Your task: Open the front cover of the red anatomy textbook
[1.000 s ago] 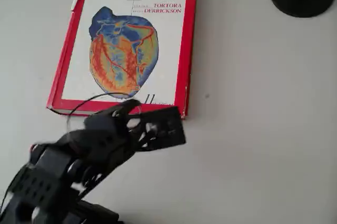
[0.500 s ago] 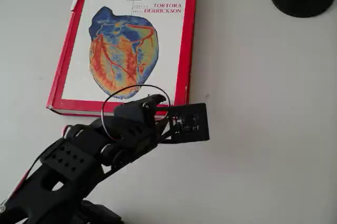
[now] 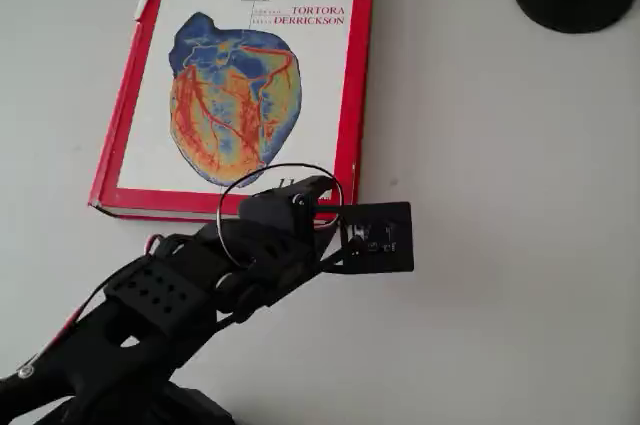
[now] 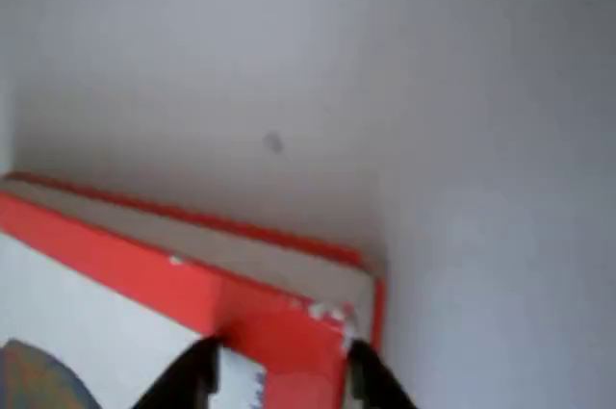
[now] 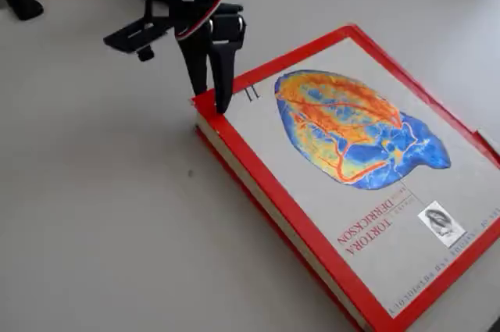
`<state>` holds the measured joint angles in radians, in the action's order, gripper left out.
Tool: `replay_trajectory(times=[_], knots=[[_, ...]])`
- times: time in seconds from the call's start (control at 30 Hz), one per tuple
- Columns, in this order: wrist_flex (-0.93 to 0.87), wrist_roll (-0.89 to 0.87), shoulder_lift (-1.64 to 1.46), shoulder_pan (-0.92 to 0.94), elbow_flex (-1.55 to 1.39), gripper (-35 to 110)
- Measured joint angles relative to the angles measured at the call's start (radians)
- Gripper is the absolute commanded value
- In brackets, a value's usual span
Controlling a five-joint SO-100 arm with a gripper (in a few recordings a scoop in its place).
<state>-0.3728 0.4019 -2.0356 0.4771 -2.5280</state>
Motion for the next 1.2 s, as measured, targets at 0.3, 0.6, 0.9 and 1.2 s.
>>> replay_trajectory(times=[0.3, 0.6, 0.9, 1.2], knots=[[-0.109, -0.046, -0.158, -0.006, 0.006, 18], [-0.219, -0.107, -0.184, -0.066, 0.107, 18], [-0.334, -0.141, -0.195, -0.11, 0.239, 18], [-0.489, -0.144, -0.195, -0.141, 0.422, 20]])
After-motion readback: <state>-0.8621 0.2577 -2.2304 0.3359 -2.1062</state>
